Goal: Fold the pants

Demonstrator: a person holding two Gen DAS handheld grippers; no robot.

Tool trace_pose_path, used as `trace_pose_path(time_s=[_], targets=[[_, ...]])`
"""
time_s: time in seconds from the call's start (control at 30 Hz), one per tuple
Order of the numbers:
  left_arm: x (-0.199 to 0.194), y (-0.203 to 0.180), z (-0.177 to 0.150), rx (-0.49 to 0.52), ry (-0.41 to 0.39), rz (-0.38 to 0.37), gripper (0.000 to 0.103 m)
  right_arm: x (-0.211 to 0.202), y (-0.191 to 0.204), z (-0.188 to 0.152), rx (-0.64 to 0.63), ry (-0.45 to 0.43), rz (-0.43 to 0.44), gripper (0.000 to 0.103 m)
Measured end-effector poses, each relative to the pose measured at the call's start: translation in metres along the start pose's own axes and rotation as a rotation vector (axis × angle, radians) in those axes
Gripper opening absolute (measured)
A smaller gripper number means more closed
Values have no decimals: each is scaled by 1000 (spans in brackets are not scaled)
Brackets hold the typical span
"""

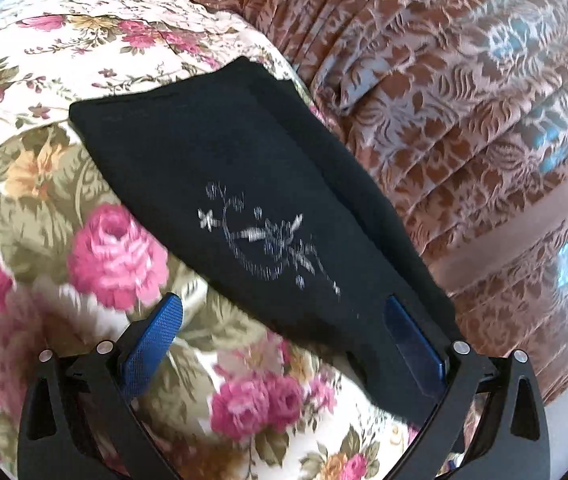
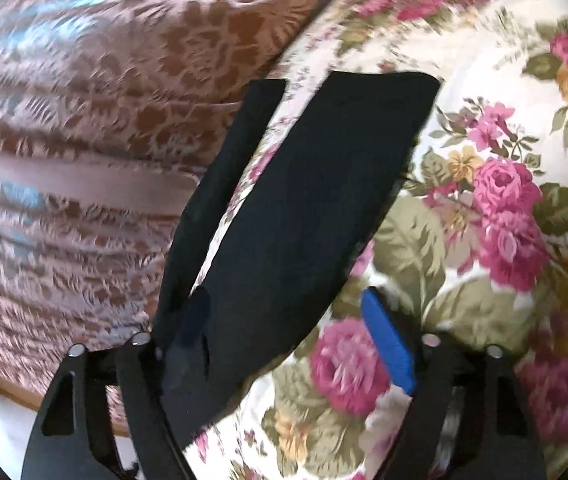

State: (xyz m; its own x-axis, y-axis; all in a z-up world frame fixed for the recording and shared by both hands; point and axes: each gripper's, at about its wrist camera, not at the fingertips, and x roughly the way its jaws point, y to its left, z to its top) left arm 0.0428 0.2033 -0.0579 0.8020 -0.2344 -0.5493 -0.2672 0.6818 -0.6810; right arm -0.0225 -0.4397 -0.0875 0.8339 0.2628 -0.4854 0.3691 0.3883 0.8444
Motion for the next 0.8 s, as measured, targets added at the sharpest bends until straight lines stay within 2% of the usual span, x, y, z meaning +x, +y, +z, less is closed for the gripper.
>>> trace_pose_path(time_s=[0.23, 0.33, 0.4, 0.47, 0.57, 0.67, 0.73, 0.8], targets=[[7, 8, 14, -6, -14, -55, 100, 21, -17, 24, 103, 2, 29, 49], [11, 8, 19, 4, -23, -54, 100, 30, -20, 28, 120, 4, 14, 36], [13, 10, 22, 4, -26, -51, 99, 33, -25, 29, 107, 8, 4, 18], [16, 12, 27, -1, -29, -52, 97, 38, -28, 29, 93, 12, -9, 11], [18, 19, 35, -35, -37, -57, 88, 38, -31, 29, 61, 8, 14, 9], [23, 20, 39, -37, -36, -56, 81, 40, -29, 28, 16, 2, 6, 8], [26, 20, 41, -31, -34, -51, 72, 44, -26, 27, -20, -3, -8, 8], [29, 24, 44, -41, -28, -28, 47, 45, -25, 27, -30, -5, -20, 7]])
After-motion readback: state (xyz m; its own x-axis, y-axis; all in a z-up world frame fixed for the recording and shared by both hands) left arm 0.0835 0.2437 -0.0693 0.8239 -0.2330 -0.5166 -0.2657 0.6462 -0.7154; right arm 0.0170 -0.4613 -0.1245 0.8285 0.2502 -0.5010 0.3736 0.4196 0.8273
